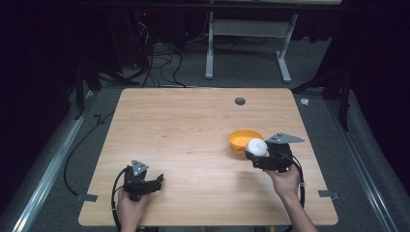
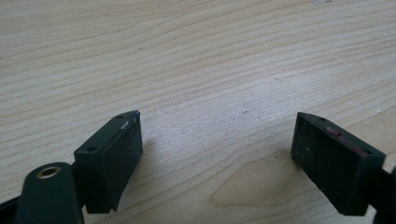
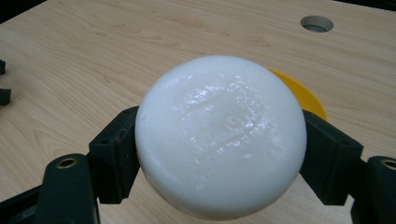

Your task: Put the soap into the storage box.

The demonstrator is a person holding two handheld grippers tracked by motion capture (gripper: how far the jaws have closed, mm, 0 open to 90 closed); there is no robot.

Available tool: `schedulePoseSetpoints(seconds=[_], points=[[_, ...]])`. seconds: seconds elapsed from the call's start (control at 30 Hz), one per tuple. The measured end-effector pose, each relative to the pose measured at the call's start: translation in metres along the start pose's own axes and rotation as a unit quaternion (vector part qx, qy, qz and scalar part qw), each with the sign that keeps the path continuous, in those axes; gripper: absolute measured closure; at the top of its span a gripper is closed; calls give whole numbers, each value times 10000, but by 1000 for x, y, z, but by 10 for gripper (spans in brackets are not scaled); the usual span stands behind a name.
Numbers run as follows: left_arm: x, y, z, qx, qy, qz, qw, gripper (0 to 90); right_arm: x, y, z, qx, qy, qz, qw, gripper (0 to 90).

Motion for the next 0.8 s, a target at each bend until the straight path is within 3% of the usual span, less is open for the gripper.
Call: schedulePoseSetpoints(seconds=[0.23, 0.43, 0.8], points=[[0, 0, 0, -1, -2, -1, 10000, 170, -3, 9, 3, -8, 13, 1, 10000, 247], [0, 0, 0, 0, -3, 3, 10000, 170, -8, 15, 7, -45, 208, 190, 9996, 247], [0, 0, 0, -1, -3, 2, 10000, 169, -13, 28, 18, 35, 154, 211, 9997, 247]])
Point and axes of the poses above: each handheld gripper's, and its own axes: z roughly forward along the jaws, y roughly out of its top, x roughly to its left, the point moved 5 cm from there along z, roughly forward along the jaws, and after that the axes turned 10 degrees about x, right-handed, at the moved point
